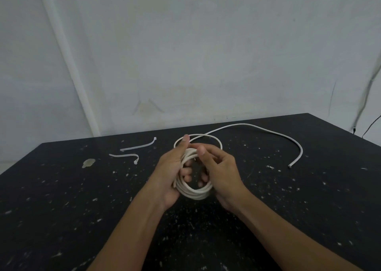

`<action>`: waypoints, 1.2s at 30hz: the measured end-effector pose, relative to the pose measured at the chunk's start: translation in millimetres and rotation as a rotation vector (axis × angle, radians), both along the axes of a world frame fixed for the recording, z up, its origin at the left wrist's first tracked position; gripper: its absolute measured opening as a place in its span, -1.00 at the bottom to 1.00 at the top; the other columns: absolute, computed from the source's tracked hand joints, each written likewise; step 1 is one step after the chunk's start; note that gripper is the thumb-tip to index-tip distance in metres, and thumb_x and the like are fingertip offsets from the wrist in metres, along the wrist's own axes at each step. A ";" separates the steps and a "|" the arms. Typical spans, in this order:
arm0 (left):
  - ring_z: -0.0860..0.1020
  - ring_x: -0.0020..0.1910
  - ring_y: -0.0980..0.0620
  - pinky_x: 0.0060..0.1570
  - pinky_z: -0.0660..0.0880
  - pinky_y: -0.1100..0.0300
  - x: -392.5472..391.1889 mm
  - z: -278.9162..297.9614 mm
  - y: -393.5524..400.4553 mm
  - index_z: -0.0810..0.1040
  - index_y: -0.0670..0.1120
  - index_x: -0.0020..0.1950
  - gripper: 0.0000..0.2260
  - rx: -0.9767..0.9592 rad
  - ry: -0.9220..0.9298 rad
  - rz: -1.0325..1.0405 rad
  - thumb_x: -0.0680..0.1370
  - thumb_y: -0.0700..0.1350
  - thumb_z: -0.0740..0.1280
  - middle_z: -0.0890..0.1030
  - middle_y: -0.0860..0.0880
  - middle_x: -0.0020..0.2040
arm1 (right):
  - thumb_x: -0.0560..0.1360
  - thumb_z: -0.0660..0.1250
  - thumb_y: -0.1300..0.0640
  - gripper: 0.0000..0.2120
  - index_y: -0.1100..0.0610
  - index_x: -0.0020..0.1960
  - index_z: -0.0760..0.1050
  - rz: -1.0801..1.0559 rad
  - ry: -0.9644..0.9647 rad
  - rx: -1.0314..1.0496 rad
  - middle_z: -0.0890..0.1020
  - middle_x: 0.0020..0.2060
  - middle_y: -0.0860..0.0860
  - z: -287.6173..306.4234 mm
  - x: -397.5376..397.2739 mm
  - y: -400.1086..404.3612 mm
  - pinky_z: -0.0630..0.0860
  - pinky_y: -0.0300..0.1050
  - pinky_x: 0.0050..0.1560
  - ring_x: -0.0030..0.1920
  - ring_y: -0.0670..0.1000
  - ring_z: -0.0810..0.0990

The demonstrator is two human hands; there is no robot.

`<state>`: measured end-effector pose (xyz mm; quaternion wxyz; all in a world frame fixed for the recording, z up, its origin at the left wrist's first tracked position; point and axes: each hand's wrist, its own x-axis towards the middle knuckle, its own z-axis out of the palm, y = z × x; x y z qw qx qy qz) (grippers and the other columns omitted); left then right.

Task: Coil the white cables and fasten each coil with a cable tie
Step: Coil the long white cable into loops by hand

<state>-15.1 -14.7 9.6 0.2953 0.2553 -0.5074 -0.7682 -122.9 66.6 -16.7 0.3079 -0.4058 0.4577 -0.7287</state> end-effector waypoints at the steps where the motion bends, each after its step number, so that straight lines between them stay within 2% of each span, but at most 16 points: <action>1: 0.31 -0.60 0.09 -0.45 0.30 0.16 1.2 2.2 -0.7 0.64 -0.12 -0.05 -0.50 -0.009 -0.006 -0.048 0.37 0.31 0.52 0.39 -0.02 -0.47 | 0.57 0.42 0.01 -0.71 0.18 0.17 0.71 0.038 -0.087 0.024 0.65 -0.37 0.01 2.1 -0.4 1.0 0.42 -0.24 -0.51 -0.51 -0.08 0.40; 3: 0.23 -0.64 0.16 -0.57 0.20 0.27 3.6 8.6 -1.7 0.64 -0.08 -0.11 -0.60 -0.038 -0.032 -0.103 0.41 0.26 0.45 0.30 0.04 -0.52 | 0.49 0.47 0.02 -0.63 0.26 0.17 0.68 0.073 -0.199 0.055 0.59 -0.45 -0.07 6.2 -3.0 1.3 0.34 -0.26 -0.55 -0.57 -0.14 0.35; 5: 0.19 -0.65 0.17 -0.60 0.12 0.29 7.6 15.5 -2.3 0.67 -0.02 -0.22 -0.65 -0.073 -0.065 -0.137 0.46 0.25 0.39 0.27 0.05 -0.54 | 0.39 0.54 -0.01 -0.62 0.21 0.11 0.71 0.043 -0.107 0.037 0.64 -0.40 -0.01 7.3 -3.8 -0.8 0.33 -0.24 -0.53 -0.55 -0.07 0.36; 7: 0.20 -0.65 0.17 -0.60 0.12 0.29 14.4 17.4 -3.2 0.68 0.00 -0.27 -0.59 -0.086 -0.066 -0.195 0.49 0.31 0.32 0.34 0.02 -0.51 | 0.39 0.58 0.01 -0.66 0.19 0.06 0.72 -0.007 0.043 -0.002 0.71 -0.30 0.11 6.8 -2.6 -1.2 0.40 -0.20 -0.49 -0.47 0.03 0.45; 9: 0.24 -0.63 0.16 -0.59 0.17 0.31 21.3 18.0 -0.6 0.72 -0.04 -0.16 -0.55 -0.131 -0.076 -0.244 0.47 0.32 0.29 0.41 -0.01 -0.50 | 0.40 0.58 0.05 -0.66 0.24 0.07 0.69 -0.027 0.081 -0.022 0.70 -0.33 0.10 6.9 -1.3 -0.4 0.42 -0.20 -0.49 -0.49 -0.01 0.47; 10: 0.25 -0.63 0.15 -0.60 0.20 0.32 22.2 17.5 1.0 0.74 -0.06 -0.04 -0.55 -0.157 -0.073 -0.244 0.46 0.29 0.31 0.38 -0.01 -0.52 | 0.39 0.58 0.06 -0.64 0.25 0.07 0.67 -0.034 0.074 -0.027 0.69 -0.35 0.07 7.2 -1.4 -0.1 0.42 -0.21 -0.49 -0.51 -0.05 0.46; 13: 0.25 -0.67 0.16 -0.65 0.20 0.34 14.9 14.8 4.1 0.62 -0.11 0.30 -0.45 -0.130 -0.012 -0.131 0.46 0.22 0.34 0.30 0.02 -0.57 | 0.42 0.62 0.00 -0.61 0.21 0.08 0.60 0.029 -0.039 0.036 0.61 -0.39 0.03 8.6 -4.1 -0.5 0.46 -0.18 -0.49 -0.55 -0.07 0.39; 17: 0.20 -0.72 0.20 -0.70 0.11 0.37 7.8 13.1 2.1 0.55 -0.09 0.36 -0.40 0.018 0.037 -0.001 0.42 0.23 0.37 0.26 0.05 -0.59 | 0.44 0.59 -0.11 -0.57 0.07 0.14 0.51 0.367 -0.229 0.127 0.36 -0.45 -0.04 3.4 -6.5 2.4 0.45 -0.05 -0.27 -0.50 -0.09 0.34; 20: 0.19 -0.74 0.22 -0.73 0.11 0.37 14.4 20.8 -5.2 0.58 -0.12 0.28 -0.43 0.076 0.045 -0.091 0.44 0.25 0.33 0.25 0.06 -0.61 | 0.55 0.49 -0.07 -0.66 0.13 0.16 0.52 0.422 -0.312 0.063 0.28 -0.48 -0.05 12.1 -2.3 5.8 0.49 -0.15 -0.35 -0.53 -0.12 0.27; 24: 0.18 -0.75 0.21 -0.73 0.11 0.37 20.2 26.3 -9.5 0.62 -0.10 0.14 -0.50 0.071 0.014 -0.156 0.43 0.27 0.33 0.25 0.06 -0.62 | 0.48 0.40 -0.20 -0.61 0.11 0.05 0.65 0.323 -0.294 0.084 0.22 -0.53 -0.02 26.3 5.8 2.8 0.37 -0.19 -0.49 -0.59 -0.10 0.20; 27: 0.19 -0.74 0.21 -0.72 0.13 0.38 17.0 22.4 -6.9 0.65 -0.09 0.13 -0.56 0.064 0.028 -0.169 0.47 0.21 0.34 0.28 0.06 -0.60 | 0.49 0.43 -0.09 -0.74 0.09 -0.10 0.73 0.219 -0.296 0.042 0.22 -0.58 -0.02 26.4 8.7 1.4 0.31 -0.26 -0.58 -0.63 -0.12 0.18; 28: 0.20 -0.74 0.21 -0.72 0.13 0.38 14.4 20.8 -5.5 0.66 -0.09 0.13 -0.60 0.063 0.046 -0.184 0.50 0.18 0.33 0.30 0.06 -0.59 | 0.49 0.45 -0.06 -0.75 0.13 -0.09 0.73 0.181 -0.309 0.033 0.22 -0.59 -0.02 25.2 7.4 1.3 0.29 -0.27 -0.59 -0.64 -0.12 0.17; 30: 0.21 -0.72 0.21 -0.70 0.15 0.39 9.3 17.3 -0.8 0.71 -0.07 0.00 -0.66 0.062 0.080 -0.206 0.54 0.16 0.32 0.32 0.05 -0.58 | 0.54 0.46 0.04 -0.74 0.25 0.02 0.70 0.113 -0.313 0.031 0.25 -0.61 -0.03 23.0 4.2 2.0 0.24 -0.28 -0.61 -0.65 -0.12 0.17; 32: 0.27 -0.67 0.19 -0.65 0.24 0.36 5.6 13.1 4.3 0.73 -0.03 -0.14 -0.67 0.061 0.102 -0.192 0.51 0.19 0.33 0.34 0.04 -0.56 | 0.59 0.42 0.14 -0.75 0.35 0.10 0.65 0.061 -0.310 0.026 0.37 -0.62 -0.05 22.5 1.3 4.0 0.22 -0.28 -0.62 -0.65 -0.12 0.22; 34: 0.35 -0.58 0.09 -0.50 0.38 0.25 2.2 9.7 9.1 0.73 -0.04 -0.04 -0.62 0.057 0.076 -0.127 0.52 0.24 0.33 0.34 0.03 -0.55 | 0.61 0.39 0.19 -0.79 0.36 0.06 0.62 0.030 -0.323 0.028 0.52 -0.57 -0.04 23.0 0.9 5.5 0.23 -0.28 -0.63 -0.66 -0.10 0.34; 36: 0.33 -0.57 0.07 -0.43 0.40 0.21 -3.1 6.0 11.4 0.69 -0.07 -0.03 -0.59 0.069 0.027 -0.034 0.56 0.27 0.32 0.30 0.03 -0.58 | 0.61 0.41 0.19 -0.87 0.25 -0.07 0.60 0.015 -0.358 0.029 0.47 -0.59 -0.03 21.4 0.5 4.4 0.25 -0.28 -0.64 -0.67 -0.10 0.32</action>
